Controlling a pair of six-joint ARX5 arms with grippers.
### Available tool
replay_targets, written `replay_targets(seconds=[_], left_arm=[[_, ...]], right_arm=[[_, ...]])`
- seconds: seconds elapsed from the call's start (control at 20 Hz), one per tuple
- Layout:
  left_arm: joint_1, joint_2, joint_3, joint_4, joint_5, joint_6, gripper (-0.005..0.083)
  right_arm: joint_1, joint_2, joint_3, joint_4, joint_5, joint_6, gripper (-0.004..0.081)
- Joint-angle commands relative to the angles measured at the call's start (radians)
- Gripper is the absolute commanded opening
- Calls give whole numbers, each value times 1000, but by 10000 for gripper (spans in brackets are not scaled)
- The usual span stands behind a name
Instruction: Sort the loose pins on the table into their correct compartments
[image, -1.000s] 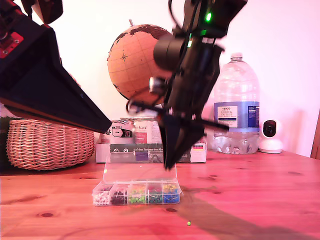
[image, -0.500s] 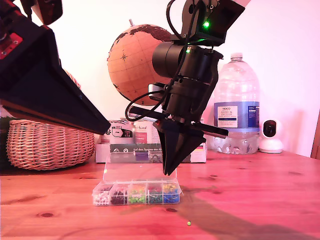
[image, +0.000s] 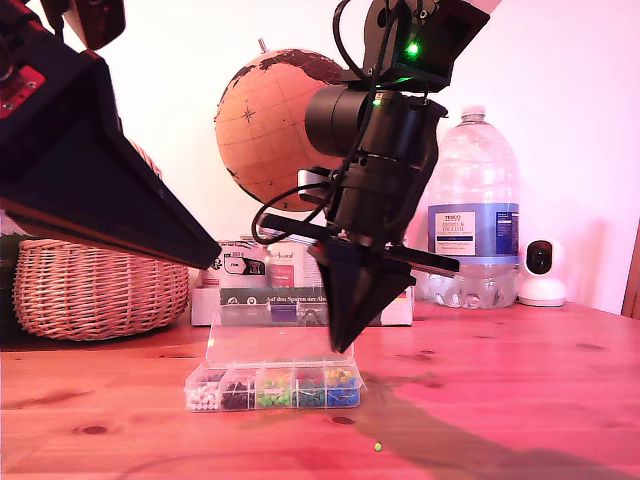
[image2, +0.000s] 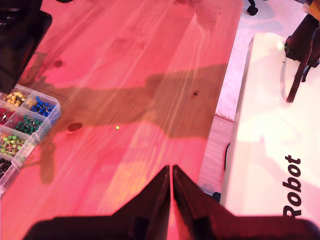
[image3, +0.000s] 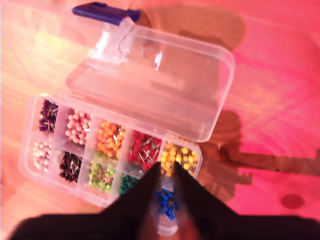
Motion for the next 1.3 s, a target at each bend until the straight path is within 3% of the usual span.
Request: replay_targets(seconds=[0.0,0.3,0.5,0.95,1.1,1.25], left_arm=[[-3,10,-9,5,2,-3,-19],[-2,10,-8,5,1,-3,-19],[-2,10,-8,5,-21,-3,-19],[1,10,-8,4,-36,-3,-19],[20,10,-8,4,-36,-3,-19],[36,9,-8,5,-36,-8,-19]], right_arm=[[5,20,19,-21,-2,-14,-13],[30,-74,24,-77,47,-61,-13],[96,-167,21,-137,156,-95,-13],[236,-333,18,-93,301,-99,-13],[252,-388,-52,-25,320,-98,-13],[253,-479,-220,93,323,-72,-13]])
